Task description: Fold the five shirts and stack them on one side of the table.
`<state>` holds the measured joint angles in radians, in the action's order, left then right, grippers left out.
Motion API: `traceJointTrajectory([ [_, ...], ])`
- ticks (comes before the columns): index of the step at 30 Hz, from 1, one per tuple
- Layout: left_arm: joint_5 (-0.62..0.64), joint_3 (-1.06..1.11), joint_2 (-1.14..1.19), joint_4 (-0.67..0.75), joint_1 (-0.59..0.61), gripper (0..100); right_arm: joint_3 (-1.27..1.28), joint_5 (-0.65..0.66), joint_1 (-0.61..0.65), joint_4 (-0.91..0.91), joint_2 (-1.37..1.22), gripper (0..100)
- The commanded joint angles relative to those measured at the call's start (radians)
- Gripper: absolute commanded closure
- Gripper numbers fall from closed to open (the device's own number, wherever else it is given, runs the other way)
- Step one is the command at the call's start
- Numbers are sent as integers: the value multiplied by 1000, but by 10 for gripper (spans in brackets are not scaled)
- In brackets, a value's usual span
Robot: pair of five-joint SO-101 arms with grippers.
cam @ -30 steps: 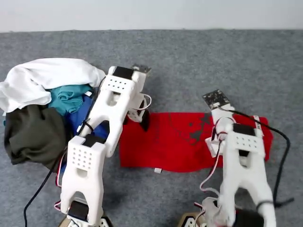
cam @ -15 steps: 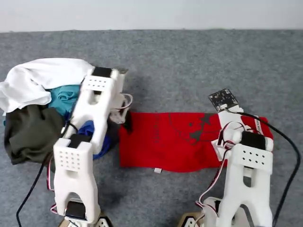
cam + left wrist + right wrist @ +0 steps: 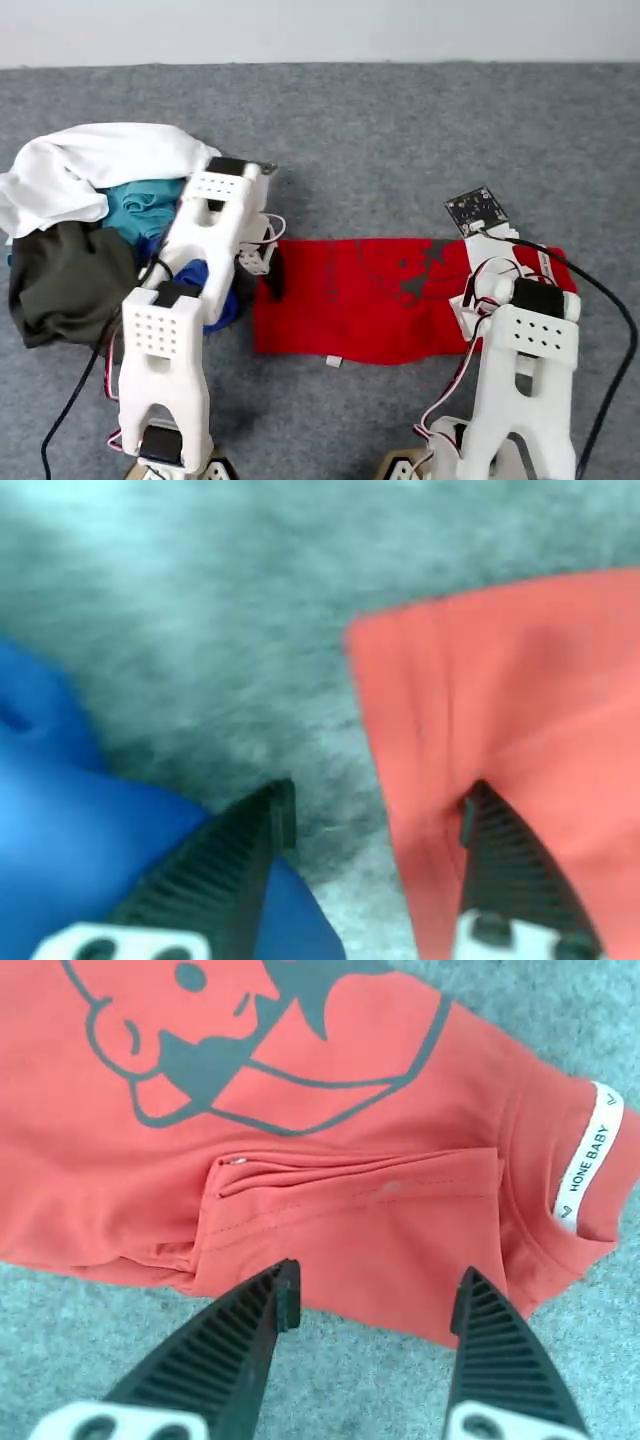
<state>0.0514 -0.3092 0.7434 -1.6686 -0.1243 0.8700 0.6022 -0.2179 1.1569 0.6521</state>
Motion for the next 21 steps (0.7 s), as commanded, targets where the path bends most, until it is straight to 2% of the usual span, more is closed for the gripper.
traceJointTrajectory([
  [1, -3, -5, 32, 9, -58, 731, -11, 14, -15, -1, 24, 745],
  [5, -3, -39, 75, 9, -66, 784, -11, 11, -12, 2, 21, 745],
  [10, -3, -105, 146, 2, -72, 990, -11, 8, -10, 4, 18, 745],
  [21, -3, -254, 224, -86, -68, 988, -9, 8, -10, 4, 16, 745],
])
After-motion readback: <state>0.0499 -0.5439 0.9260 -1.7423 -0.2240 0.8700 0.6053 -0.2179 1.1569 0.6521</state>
